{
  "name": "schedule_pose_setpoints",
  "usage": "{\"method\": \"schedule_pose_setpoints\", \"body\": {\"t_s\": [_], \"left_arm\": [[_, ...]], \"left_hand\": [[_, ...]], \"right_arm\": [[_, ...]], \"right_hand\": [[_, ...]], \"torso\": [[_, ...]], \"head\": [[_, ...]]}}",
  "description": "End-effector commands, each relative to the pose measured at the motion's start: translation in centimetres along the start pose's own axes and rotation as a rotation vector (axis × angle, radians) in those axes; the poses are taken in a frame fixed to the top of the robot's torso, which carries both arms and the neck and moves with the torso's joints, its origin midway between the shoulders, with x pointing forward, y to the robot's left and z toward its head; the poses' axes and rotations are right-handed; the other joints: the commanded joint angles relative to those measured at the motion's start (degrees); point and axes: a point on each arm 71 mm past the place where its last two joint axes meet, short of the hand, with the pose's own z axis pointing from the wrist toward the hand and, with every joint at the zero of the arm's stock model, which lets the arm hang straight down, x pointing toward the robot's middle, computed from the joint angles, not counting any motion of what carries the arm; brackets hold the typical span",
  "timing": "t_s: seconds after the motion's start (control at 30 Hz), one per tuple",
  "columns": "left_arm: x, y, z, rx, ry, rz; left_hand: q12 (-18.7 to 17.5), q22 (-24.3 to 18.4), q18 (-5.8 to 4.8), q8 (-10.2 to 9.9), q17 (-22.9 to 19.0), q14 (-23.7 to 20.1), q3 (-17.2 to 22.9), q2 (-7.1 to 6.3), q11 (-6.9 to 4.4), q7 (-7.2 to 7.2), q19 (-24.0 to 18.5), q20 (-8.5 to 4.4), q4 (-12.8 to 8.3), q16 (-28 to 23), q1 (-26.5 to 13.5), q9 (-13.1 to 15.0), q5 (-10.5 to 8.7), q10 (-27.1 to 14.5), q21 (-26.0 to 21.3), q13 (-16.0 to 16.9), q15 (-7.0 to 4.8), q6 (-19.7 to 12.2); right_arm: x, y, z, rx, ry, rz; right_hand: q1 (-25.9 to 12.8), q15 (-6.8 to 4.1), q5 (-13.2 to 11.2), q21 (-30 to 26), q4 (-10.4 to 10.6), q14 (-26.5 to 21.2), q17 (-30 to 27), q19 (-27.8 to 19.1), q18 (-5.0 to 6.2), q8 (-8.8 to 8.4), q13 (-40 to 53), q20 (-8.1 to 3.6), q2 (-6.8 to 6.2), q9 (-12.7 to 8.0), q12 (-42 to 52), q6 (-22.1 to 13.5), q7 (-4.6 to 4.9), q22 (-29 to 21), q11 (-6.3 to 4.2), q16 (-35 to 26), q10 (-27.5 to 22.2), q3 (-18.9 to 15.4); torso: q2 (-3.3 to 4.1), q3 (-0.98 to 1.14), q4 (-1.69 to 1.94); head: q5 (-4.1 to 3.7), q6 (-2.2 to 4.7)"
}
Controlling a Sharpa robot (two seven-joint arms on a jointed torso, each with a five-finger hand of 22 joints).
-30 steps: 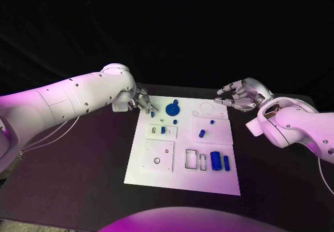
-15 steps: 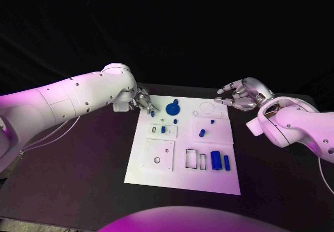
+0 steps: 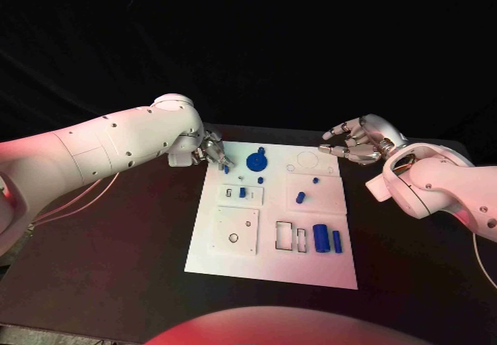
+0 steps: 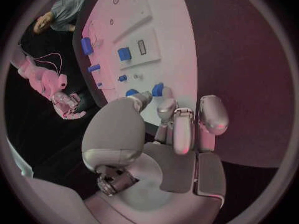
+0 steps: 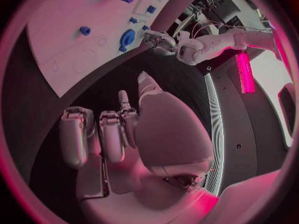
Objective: Assemble the parts on the task board
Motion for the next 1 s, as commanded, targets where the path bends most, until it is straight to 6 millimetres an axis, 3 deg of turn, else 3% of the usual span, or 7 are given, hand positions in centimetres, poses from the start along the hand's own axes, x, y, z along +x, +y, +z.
{"method": "schedule_pose_setpoints", "body": {"t_s": [0.03, 0.17, 0.33, 0.6, 1.0], "left_arm": [[0.1, -0.2, 0.0, 0.013, 0.014, -0.008], [0.2, -0.3, 0.0, 0.019, 0.02, -0.021], [0.2, -0.3, 0.0, 0.026, 0.024, -0.032], [0.2, -0.2, -0.1, 0.034, 0.023, -0.063], [0.7, 0.2, -1.6, 0.079, -0.004, -0.132]], "left_hand": [[-0.1, 0.1, 0.14, -0.2, 6.8, 3.3, 0.5, 0.19, -0.1, -0.02, -0.1, 0.25, -0.1, -0.3, 0.9, -0.1, 0.17, -0.1, -0.2, -0.1, 0.24, 0.5], [-0.1, 0.3, 0.12, 0.2, 6.9, 3.4, 3.3, 1.17, -0.44, -0.39, 0.0, 0.02, -1.4, -0.2, 4.4, 0.0, 0.01, 0.0, -0.1, -0.1, -0.05, 0.6], [-0.1, 0.4, 0.1, 0.8, 6.9, 3.4, 6.4, 1.25, -0.63, -0.59, 0.0, -0.14, -3.1, -0.2, 6.7, 0.3, -0.16, 0.0, -0.1, -0.2, -0.23, 0.4], [-0.2, 0.7, 0.04, 3.5, 7.2, 3.5, 16.2, 0.13, -0.77, -0.62, 0.1, -0.32, -7.8, 0.0, 7.8, 2.4, -1.02, 0.4, 0.1, -0.6, -0.38, -0.8], [-0.1, 1.2, -0.03, 4.7, 7.7, 3.7, 18.8, -0.4, -0.82, -0.68, 0.4, -0.3, -9.0, 0.2, 6.7, 3.2, -1.12, 0.8, 0.2, -0.5, -0.41, -0.9]], "right_arm": [[0.1, 0.1, 0.0, -0.009, 0.013, -0.009], [0.1, 0.1, 0.0, -0.008, 0.013, -0.009], [0.1, 0.1, 0.0, -0.008, 0.012, -0.009], [0.1, 0.0, 0.0, -0.006, 0.011, -0.01], [-0.1, -0.1, 0.0, -0.003, 0.007, -0.011]], "right_hand": [[-0.5, -0.42, 0.2, -0.1, 0.3, 5.1, 10.8, 0.8, -0.03, 0.35, 6.2, -0.53, 0.04, -0.1, -0.3, 0.0, -0.25, 10.1, -0.45, -0.3, 0.0, 0.1], [-0.6, -0.43, 0.3, -0.1, 0.3, 5.1, 10.8, 0.8, -0.03, 0.41, 6.2, -0.54, 0.08, -0.1, -0.3, 0.0, -0.26, 10.1, -0.46, -0.3, 0.0, 0.1], [-0.6, -0.43, 0.3, -0.1, 0.3, 5.1, 10.8, 0.8, -0.03, 0.41, 6.2, -0.54, 0.08, -0.1, -0.3, 0.0, -0.26, 10.1, -0.46, -0.3, 0.0, 0.1], [-0.6, -0.43, 0.3, -0.1, 0.3, 5.1, 10.8, 0.8, -0.03, 0.41, 6.2, -0.54, 0.08, -0.1, -0.3, 0.0, -0.26, 10.1, -0.46, -0.3, 0.0, 0.1], [-0.6, -0.43, 0.3, -0.1, 0.3, 5.0, 10.7, 0.8, -0.03, 0.45, 6.2, -0.54, 0.09, -0.1, -0.3, 0.0, -0.26, 10.1, -0.46, -0.3, 0.0, 0.2]], "torso": [[0.0, -0.02, -0.02], [0.02, -0.02, 0.01], [0.02, -0.03, 0.04], [-0.02, -0.05, 0.02], [-0.14, 0.02, 0.19]], "head": [[0.02, -0.09], [-0.05, -0.12], [-0.08, -0.22], [-0.14, -0.37], [-0.1, -0.43]]}}
